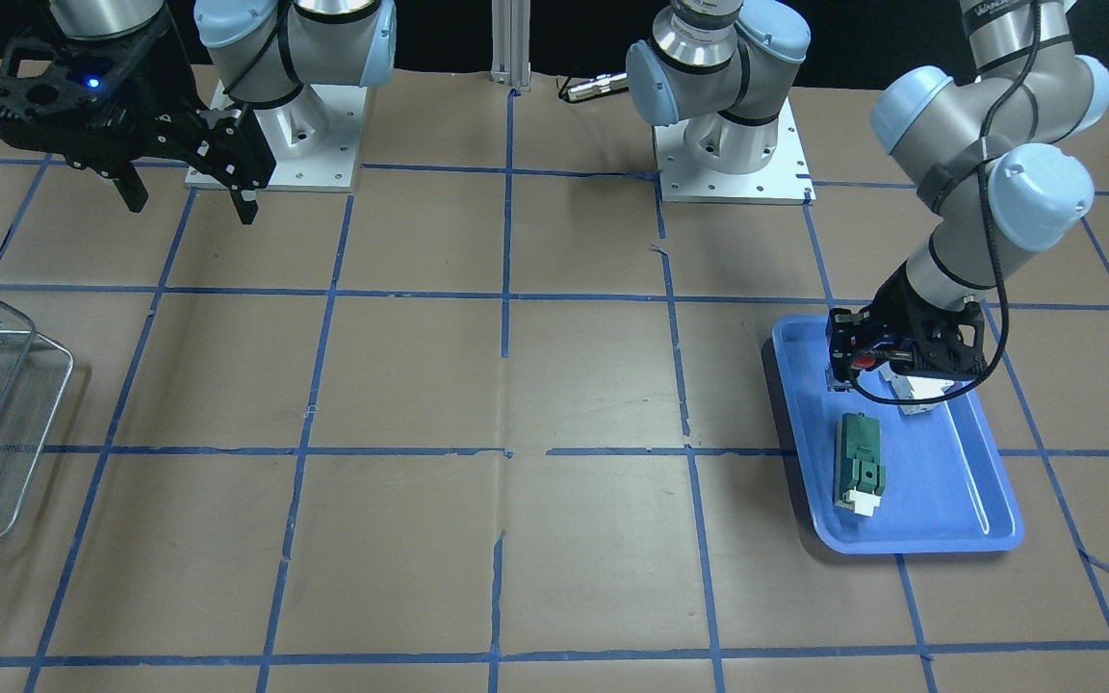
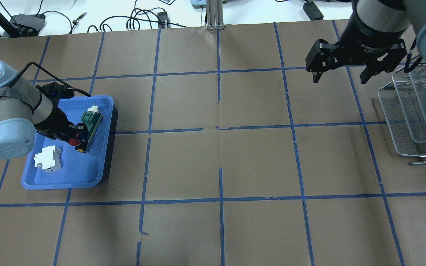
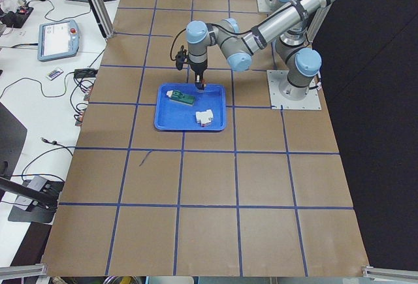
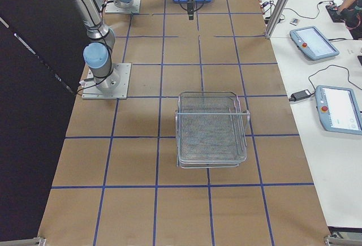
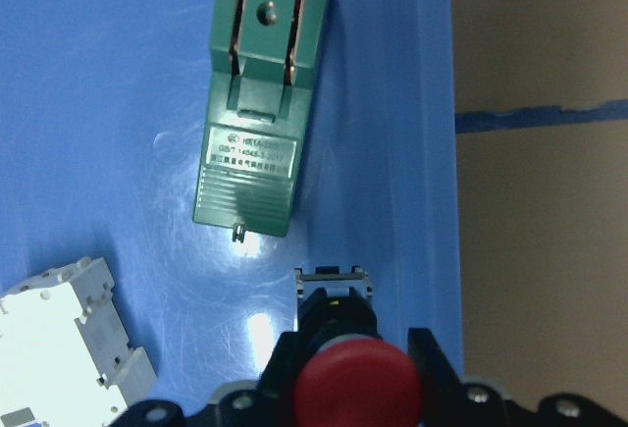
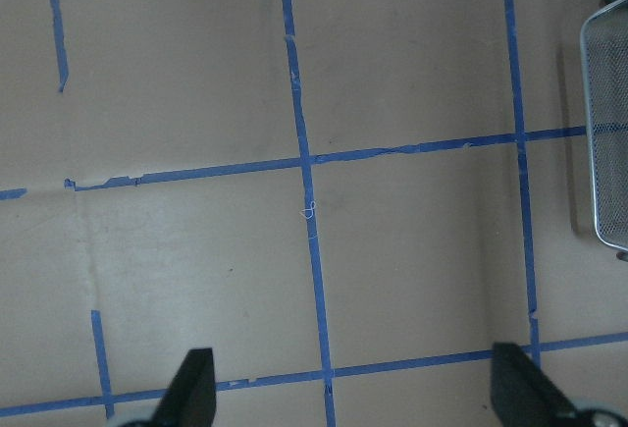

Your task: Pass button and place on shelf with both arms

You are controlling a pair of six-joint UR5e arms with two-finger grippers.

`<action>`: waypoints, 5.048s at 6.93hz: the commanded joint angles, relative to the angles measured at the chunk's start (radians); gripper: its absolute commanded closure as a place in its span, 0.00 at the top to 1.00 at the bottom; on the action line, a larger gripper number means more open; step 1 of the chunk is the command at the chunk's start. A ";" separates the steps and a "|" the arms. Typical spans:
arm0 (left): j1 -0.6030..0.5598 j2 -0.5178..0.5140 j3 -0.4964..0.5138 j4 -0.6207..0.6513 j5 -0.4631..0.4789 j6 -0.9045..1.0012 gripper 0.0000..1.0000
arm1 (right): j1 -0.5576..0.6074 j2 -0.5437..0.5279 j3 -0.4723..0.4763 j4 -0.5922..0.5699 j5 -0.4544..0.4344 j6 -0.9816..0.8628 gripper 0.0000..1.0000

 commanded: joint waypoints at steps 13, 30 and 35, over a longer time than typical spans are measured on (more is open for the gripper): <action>-0.474 -0.059 0.095 -0.312 -1.626 -0.070 0.06 | -0.478 0.010 -0.077 0.507 0.755 -0.464 1.00; -0.483 -0.051 0.083 -0.295 -1.626 -0.085 0.06 | -0.319 0.065 0.125 0.902 1.259 -1.000 0.79; -0.483 -0.048 0.083 -0.295 -1.626 -0.085 0.10 | -0.320 0.067 0.132 0.901 1.241 -1.011 0.41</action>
